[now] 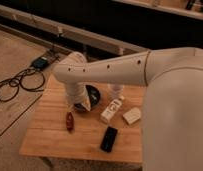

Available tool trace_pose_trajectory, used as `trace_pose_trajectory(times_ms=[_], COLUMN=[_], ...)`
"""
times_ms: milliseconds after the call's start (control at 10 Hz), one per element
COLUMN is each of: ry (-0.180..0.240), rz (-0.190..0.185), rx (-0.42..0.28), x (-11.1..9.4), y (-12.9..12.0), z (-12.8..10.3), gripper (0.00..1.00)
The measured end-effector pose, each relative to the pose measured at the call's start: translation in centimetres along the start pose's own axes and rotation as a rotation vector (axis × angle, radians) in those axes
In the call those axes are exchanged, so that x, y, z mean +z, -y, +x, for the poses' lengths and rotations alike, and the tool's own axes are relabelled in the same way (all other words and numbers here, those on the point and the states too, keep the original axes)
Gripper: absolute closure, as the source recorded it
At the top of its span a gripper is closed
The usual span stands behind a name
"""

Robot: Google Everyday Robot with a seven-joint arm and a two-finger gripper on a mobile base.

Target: Push the eraser across the table

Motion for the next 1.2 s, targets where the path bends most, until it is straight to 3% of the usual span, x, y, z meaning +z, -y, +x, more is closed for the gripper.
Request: trace_pose_trajectory(times_ms=[1200], ry=[-0.009], rz=[0.005], rx=[-0.001], x=[0.45], y=[0.4], z=[0.08], gripper=[0.35])
